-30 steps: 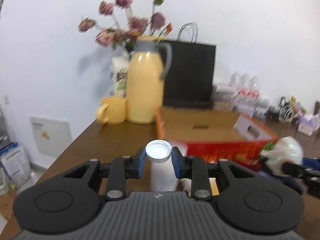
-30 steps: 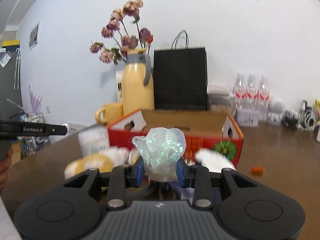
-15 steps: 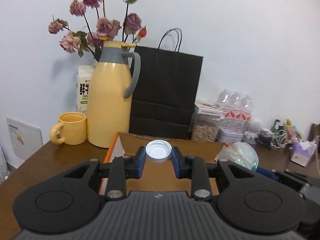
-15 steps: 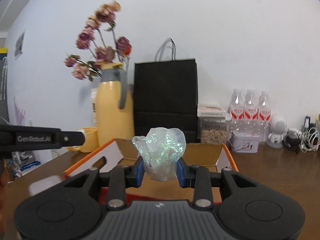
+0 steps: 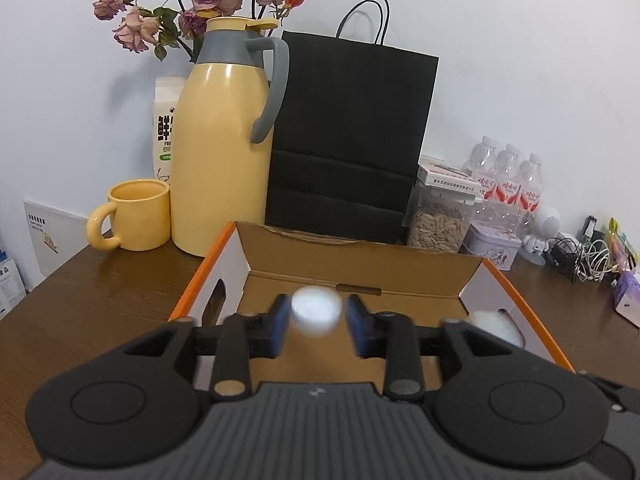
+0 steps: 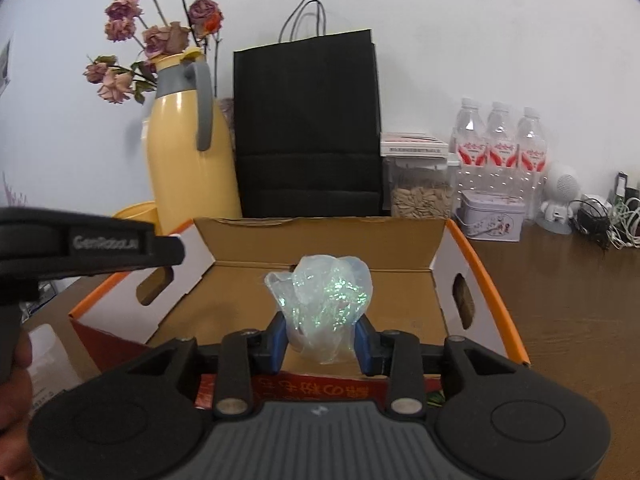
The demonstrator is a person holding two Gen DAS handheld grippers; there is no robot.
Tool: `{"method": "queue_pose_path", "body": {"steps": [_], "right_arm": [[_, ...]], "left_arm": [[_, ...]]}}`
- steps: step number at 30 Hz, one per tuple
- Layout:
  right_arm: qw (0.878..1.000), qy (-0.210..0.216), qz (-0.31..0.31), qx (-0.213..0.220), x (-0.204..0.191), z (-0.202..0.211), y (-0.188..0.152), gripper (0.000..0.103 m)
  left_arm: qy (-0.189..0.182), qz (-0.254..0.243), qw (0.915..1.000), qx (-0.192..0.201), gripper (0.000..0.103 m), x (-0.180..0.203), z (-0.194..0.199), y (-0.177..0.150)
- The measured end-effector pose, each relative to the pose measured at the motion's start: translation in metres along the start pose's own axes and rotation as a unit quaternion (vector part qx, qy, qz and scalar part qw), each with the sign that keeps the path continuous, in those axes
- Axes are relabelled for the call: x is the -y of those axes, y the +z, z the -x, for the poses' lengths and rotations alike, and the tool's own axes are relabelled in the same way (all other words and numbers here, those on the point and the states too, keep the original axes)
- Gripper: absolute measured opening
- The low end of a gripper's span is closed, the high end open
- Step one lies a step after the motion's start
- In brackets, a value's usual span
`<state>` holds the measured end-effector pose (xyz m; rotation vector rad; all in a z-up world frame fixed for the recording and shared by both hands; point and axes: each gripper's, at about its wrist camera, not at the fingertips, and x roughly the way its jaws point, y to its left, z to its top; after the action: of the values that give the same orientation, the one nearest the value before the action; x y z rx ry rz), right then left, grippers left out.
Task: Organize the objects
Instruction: 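Carry both into the cardboard box and open both grippers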
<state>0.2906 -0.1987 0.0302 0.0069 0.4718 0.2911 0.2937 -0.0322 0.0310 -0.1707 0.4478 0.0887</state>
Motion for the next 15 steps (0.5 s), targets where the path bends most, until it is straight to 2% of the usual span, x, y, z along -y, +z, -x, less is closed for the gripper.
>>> {"method": "queue_pose_path", "body": {"steps": [1,2,3,4,5,7,9,11,15], "right_arm": [[1.0,-0.003,-0.002,0.004,0.0,0.002,0.0,0.045],[1.0,-0.006,-0.003,0.009,0.0,0.005,-0.001,0.048],[1.0,-0.007,-0.003,0.013,-0.001,0.007,-0.001,0.052],[1.0,-0.006,-0.003,0.014,0.0,0.007,-0.001,0.061],[1.0,-0.007,-0.002,0.015,0.0,0.008,-0.002,0.075],[1.0,-0.016,-0.001,0.02,0.0,0.01,-0.002,0.094],[0.999,-0.024,-0.002,0.029,0.0,0.013,-0.002,0.095],[0.999,-0.025,-0.007,0.034,0.001,0.016,0.0,0.103],[0.999,-0.023,-0.011,0.038,0.003,0.019,0.0,0.103]], "left_arm": [[-0.003,-0.002,1.0,0.005,0.063,0.0,0.001,0.0],[-0.006,-0.003,0.9999,0.011,0.068,0.0,0.004,-0.001],[-0.008,-0.005,0.9998,0.015,0.082,0.002,0.006,0.0],[-0.009,-0.007,0.9997,0.02,0.097,0.003,0.008,0.0],[-0.009,-0.008,0.9996,0.027,0.103,0.003,0.011,0.0],[-0.008,-0.007,0.999,0.044,0.103,0.004,0.016,-0.002],[-0.012,-0.006,0.9988,0.046,0.103,0.004,0.018,-0.002],[-0.014,-0.007,0.9988,0.047,0.103,0.005,0.019,-0.002],[-0.016,-0.005,0.9986,0.05,0.103,0.004,0.022,-0.003]]}}
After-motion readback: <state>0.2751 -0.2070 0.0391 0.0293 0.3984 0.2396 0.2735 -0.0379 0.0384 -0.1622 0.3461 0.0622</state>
